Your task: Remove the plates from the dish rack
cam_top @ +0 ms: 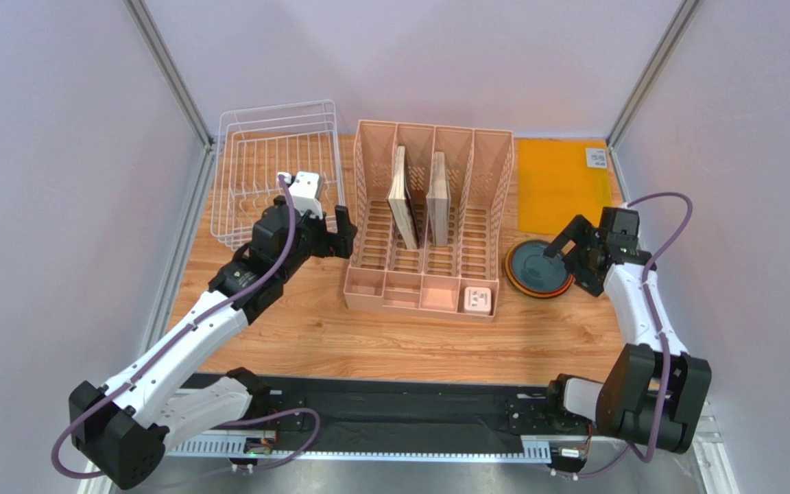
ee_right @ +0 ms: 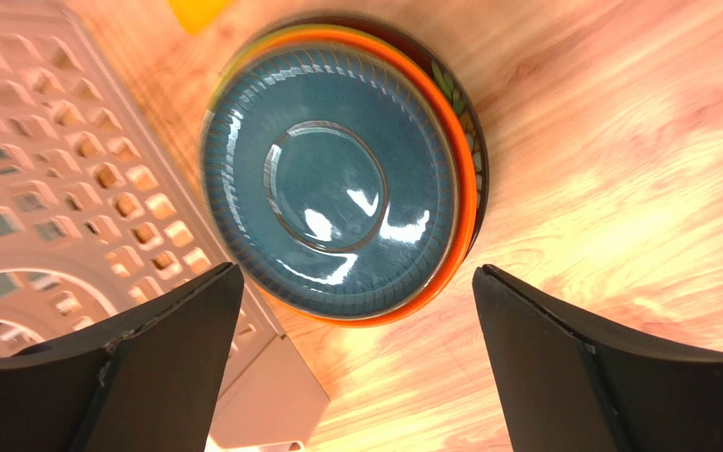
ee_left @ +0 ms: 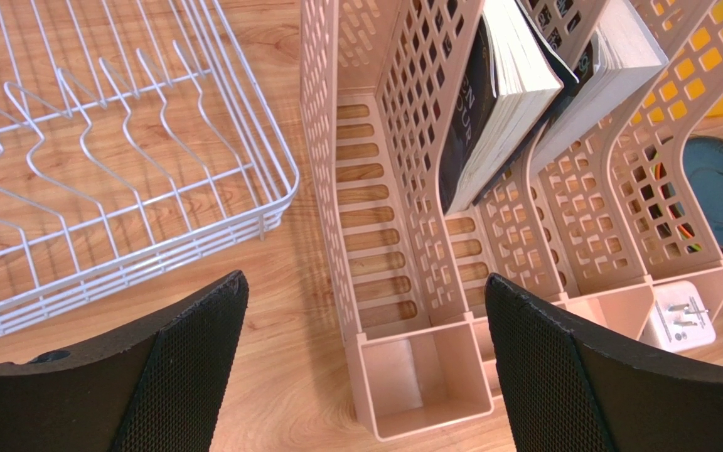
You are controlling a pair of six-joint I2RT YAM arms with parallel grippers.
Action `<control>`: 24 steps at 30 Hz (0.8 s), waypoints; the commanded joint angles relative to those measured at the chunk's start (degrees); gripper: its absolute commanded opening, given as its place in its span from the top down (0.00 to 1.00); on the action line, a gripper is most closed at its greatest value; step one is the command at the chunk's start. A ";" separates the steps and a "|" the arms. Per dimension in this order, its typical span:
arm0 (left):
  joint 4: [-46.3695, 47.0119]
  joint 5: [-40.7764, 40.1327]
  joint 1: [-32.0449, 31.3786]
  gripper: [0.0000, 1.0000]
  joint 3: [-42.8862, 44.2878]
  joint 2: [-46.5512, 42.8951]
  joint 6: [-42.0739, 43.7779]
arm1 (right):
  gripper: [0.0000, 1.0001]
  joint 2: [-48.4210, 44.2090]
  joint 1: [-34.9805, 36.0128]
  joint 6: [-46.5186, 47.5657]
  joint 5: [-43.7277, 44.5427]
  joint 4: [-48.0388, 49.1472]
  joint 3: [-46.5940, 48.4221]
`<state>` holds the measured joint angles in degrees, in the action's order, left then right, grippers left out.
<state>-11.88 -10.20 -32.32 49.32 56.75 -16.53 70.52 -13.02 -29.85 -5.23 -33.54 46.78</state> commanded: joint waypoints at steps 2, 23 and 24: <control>-1.04 1.50 0.67 0.00 3.41 -0.94 1.50 | 0.00 -7.05 0.80 1.45 7.15 -3.11 6.21; -11.68 -15.03 5.50 0.00 21.26 -0.06 7.92 | 0.00 -7.77 3.70 4.09 8.22 0.76 22.82; -11.50 -14.68 5.86 0.00 20.91 -0.15 8.10 | 0.00 -7.51 3.70 4.09 8.40 0.76 22.74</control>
<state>-21.61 -23.03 -28.34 69.56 56.49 -10.76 61.54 -9.76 -25.50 3.36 -34.41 69.67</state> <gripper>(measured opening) 0.993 0.998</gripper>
